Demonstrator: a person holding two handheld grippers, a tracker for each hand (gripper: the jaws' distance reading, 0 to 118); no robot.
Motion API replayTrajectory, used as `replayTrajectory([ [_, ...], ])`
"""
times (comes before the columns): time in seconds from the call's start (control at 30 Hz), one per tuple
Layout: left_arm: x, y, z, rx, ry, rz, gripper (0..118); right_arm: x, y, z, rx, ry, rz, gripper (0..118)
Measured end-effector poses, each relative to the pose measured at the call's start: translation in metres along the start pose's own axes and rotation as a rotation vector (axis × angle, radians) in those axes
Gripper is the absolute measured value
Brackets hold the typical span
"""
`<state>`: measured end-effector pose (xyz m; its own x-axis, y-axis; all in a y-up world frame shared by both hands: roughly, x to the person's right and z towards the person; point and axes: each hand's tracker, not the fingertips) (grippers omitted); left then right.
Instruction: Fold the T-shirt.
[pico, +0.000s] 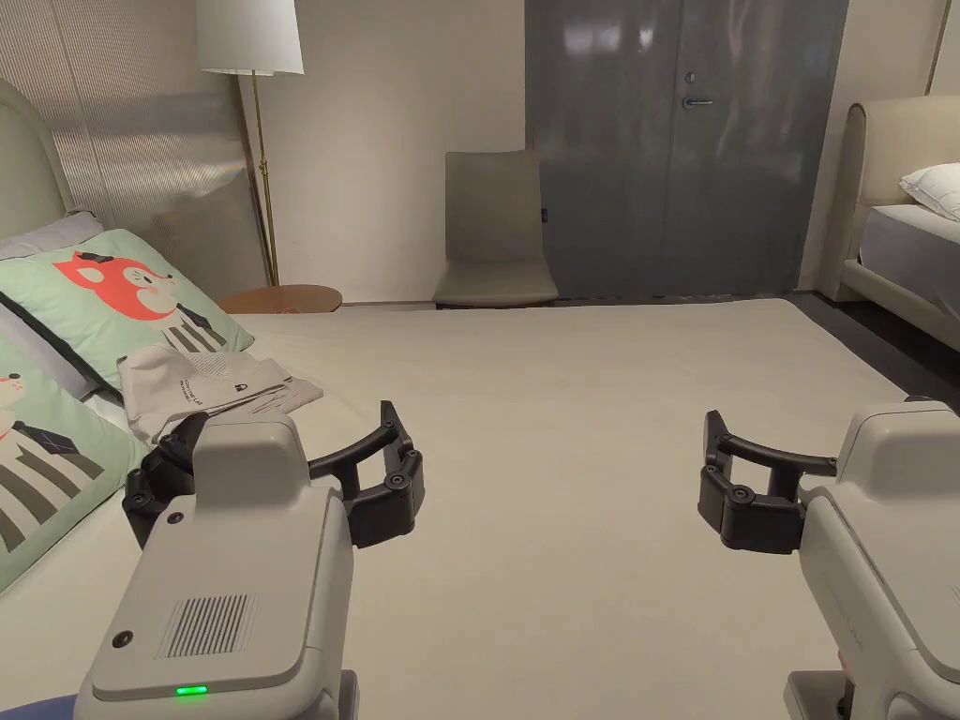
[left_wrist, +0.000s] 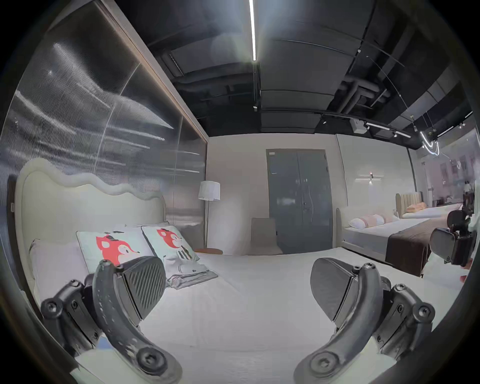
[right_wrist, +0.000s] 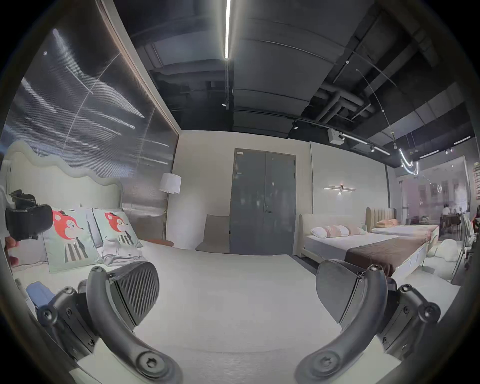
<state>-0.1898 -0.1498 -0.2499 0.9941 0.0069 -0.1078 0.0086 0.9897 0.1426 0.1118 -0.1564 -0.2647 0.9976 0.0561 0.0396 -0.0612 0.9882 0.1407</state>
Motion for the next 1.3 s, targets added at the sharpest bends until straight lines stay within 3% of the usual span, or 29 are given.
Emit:
replayTrajectory([
  [1.3,-0.0058,0.0018,0.0044,-0.003,-0.009,0.017,111,-0.0037,0.0004,-0.0029,-0.020,0.024,-0.009,118],
])
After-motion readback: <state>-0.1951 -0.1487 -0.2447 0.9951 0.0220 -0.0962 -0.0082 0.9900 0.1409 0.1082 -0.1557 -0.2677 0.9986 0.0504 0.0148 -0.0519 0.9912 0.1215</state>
